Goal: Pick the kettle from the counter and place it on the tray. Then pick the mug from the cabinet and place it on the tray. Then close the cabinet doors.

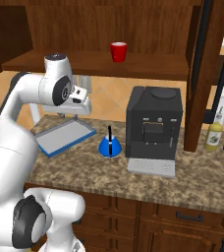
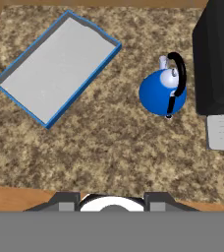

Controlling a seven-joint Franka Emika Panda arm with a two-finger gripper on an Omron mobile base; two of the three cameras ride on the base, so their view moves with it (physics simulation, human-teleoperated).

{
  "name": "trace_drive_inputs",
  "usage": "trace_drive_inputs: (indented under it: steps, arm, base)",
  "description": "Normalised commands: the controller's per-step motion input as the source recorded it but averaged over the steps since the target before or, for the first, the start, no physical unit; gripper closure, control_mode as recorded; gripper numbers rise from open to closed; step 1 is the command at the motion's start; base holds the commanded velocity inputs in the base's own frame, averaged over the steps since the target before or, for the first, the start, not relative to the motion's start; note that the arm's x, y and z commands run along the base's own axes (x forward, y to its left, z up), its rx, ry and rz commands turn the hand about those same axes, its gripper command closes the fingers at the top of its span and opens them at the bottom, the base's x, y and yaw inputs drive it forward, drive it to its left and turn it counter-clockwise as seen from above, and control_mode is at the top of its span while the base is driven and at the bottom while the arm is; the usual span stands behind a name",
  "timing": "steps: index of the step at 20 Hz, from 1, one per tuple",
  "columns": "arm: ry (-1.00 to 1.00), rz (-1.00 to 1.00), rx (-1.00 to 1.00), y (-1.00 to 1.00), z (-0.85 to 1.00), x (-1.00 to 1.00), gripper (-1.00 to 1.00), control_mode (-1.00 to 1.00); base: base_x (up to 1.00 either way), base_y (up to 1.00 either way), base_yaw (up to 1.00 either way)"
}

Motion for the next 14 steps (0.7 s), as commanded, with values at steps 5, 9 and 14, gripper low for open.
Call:
trace_drive_inputs:
  steps: [5, 9, 14]
  arm:
    - [0.0, 0.0, 0.01, -0.39, -0.36, -0.19, -1.0, -1.0]
    - [0.0, 0.0, 0.01, -0.78, -0.48, -0.13, -1.0, -1.0]
    - [0.03, -0.03, 0.0, -0.12, -0.06, 0.04, -1.0, -1.0]
  base:
    - [0.0, 0.0, 0.0]
    - [0.0, 0.0, 0.0]
    - [0.0, 0.0, 0.0]
